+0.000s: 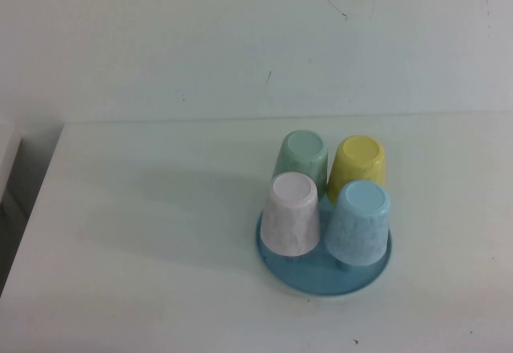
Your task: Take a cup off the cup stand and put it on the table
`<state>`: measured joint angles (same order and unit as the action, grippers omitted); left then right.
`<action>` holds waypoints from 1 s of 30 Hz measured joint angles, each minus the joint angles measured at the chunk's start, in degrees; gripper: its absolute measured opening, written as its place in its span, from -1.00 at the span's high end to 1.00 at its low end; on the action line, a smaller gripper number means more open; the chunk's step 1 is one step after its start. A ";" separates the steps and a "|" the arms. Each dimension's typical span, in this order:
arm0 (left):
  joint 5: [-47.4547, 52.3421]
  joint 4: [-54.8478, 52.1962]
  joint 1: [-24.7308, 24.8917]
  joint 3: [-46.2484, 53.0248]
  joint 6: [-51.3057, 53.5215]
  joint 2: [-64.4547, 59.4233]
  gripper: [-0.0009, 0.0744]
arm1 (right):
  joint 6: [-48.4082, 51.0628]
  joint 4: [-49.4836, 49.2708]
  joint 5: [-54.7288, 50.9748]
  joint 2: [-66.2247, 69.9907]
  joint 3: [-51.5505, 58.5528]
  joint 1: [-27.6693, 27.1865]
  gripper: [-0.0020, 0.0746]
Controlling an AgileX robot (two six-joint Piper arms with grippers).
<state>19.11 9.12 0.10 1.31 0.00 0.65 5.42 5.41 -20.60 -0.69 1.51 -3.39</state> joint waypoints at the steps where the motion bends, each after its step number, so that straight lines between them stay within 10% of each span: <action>1: 0.00 0.00 0.00 0.00 0.00 0.00 0.98 | 0.00 0.00 0.00 0.00 0.00 0.00 0.95; 11: -6.41 -0.12 0.00 0.26 0.00 0.00 0.98 | 0.00 1.50 1.75 0.00 0.00 0.00 0.95; 30: -40.37 0.83 0.00 0.26 -0.57 0.00 0.98 | 0.00 3.49 49.04 0.00 0.04 0.00 0.95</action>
<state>-21.26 9.95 0.10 1.57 -0.57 0.65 5.42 8.90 28.44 -0.69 1.56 -3.39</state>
